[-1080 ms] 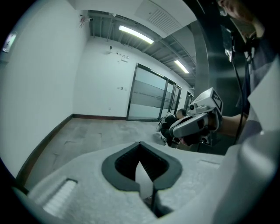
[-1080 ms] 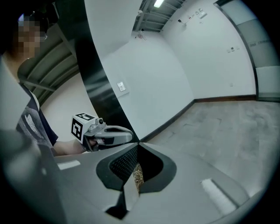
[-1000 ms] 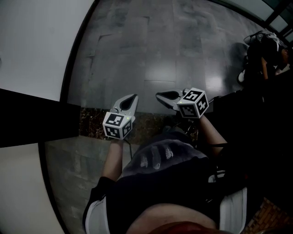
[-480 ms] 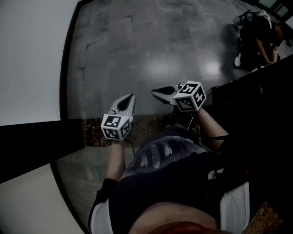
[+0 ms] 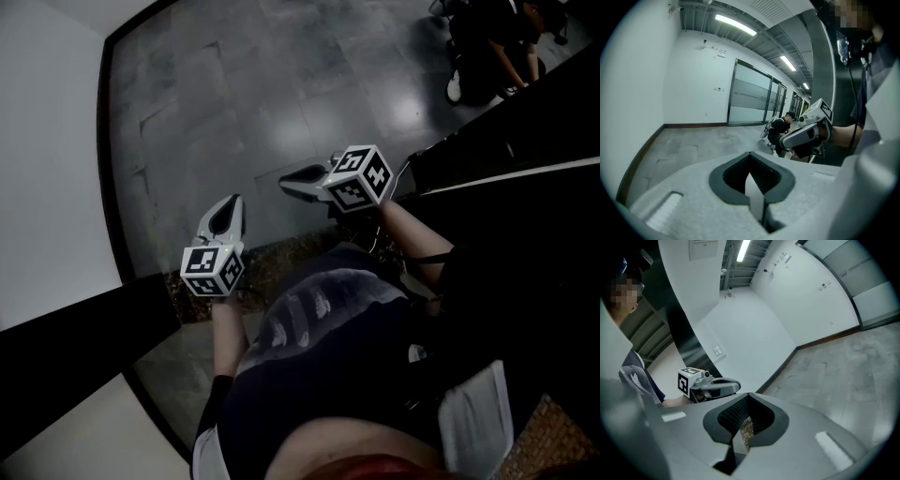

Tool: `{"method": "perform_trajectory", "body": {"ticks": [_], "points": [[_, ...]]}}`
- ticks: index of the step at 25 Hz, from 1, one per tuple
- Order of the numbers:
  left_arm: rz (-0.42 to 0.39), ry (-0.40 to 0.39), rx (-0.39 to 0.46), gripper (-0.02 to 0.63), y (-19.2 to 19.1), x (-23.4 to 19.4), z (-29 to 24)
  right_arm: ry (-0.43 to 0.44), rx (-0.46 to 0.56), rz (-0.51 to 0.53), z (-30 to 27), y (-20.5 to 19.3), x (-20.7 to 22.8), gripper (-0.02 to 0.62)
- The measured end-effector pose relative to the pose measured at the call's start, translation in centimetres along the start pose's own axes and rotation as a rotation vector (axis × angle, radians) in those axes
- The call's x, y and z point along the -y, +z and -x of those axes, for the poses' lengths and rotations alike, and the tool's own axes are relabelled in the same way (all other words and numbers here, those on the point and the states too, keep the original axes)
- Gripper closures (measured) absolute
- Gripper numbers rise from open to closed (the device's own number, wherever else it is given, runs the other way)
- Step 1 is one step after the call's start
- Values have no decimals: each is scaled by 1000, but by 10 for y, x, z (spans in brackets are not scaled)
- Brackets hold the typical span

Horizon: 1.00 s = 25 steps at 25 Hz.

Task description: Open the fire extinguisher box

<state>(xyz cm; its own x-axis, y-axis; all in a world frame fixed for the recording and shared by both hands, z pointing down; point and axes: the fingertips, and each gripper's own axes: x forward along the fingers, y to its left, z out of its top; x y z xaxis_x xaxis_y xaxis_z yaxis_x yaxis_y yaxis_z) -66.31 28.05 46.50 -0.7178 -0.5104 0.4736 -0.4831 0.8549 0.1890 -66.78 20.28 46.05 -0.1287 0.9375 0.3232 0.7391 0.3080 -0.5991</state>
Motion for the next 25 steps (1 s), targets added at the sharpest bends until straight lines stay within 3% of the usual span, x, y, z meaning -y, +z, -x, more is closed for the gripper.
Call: {"method": "perform_trajectory", "body": {"ticks": [7,11,25], "points": [[-1,-40,6,606,11,-25,-20,-43,22,-12,-9,21,21,594],[2,-85,15,606,16,-49,-30,-109,2,-6,-29,29,36,594],[71,-115,77,606,46,-192,-61,-179,-28,54,-131,111,71,594]]}}
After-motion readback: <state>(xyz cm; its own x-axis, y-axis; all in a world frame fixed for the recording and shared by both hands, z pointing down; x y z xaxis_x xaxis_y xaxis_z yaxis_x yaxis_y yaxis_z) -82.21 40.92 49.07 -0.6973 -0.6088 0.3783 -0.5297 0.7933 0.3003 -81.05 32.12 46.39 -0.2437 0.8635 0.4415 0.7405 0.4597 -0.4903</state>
